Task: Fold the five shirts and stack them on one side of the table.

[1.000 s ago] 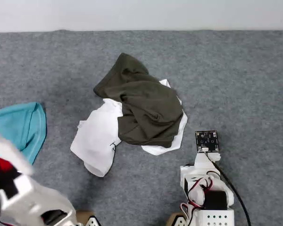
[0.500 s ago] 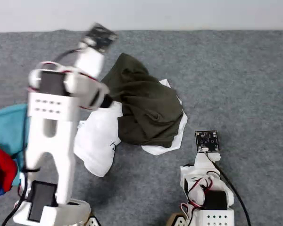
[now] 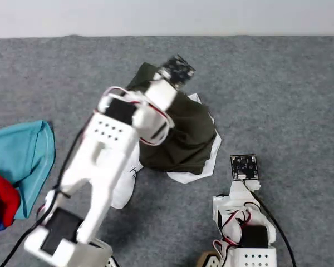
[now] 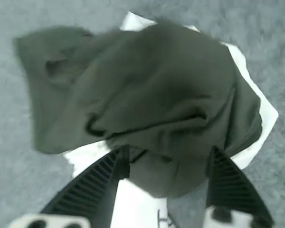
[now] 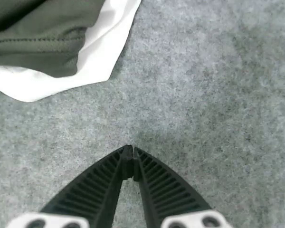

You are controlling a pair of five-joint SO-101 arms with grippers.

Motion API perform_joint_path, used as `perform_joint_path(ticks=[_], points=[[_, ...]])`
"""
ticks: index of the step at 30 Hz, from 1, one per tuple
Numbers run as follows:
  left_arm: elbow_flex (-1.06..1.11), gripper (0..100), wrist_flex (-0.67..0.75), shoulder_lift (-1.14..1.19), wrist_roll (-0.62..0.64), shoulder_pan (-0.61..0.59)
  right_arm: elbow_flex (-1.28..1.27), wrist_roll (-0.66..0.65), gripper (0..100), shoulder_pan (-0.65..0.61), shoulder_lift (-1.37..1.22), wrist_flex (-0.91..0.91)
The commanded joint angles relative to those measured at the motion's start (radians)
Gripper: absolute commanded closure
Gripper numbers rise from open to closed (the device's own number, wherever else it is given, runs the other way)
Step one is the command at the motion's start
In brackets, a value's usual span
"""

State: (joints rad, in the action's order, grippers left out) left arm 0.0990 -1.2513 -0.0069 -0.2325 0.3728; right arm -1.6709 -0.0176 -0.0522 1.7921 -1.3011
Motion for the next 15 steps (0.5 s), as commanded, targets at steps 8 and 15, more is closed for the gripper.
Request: perform_joint_path(ticks=[8,15], points=[[-0.004,74,0.123,0.258,0.011,0.012,-0.012,-0.005,99.0,0.012,0.012,-0.002],[-0.004,95,0.115,0.278,0.005,0.011,-0.012,-0.005,99.0,0.012,0.012,-0.002]])
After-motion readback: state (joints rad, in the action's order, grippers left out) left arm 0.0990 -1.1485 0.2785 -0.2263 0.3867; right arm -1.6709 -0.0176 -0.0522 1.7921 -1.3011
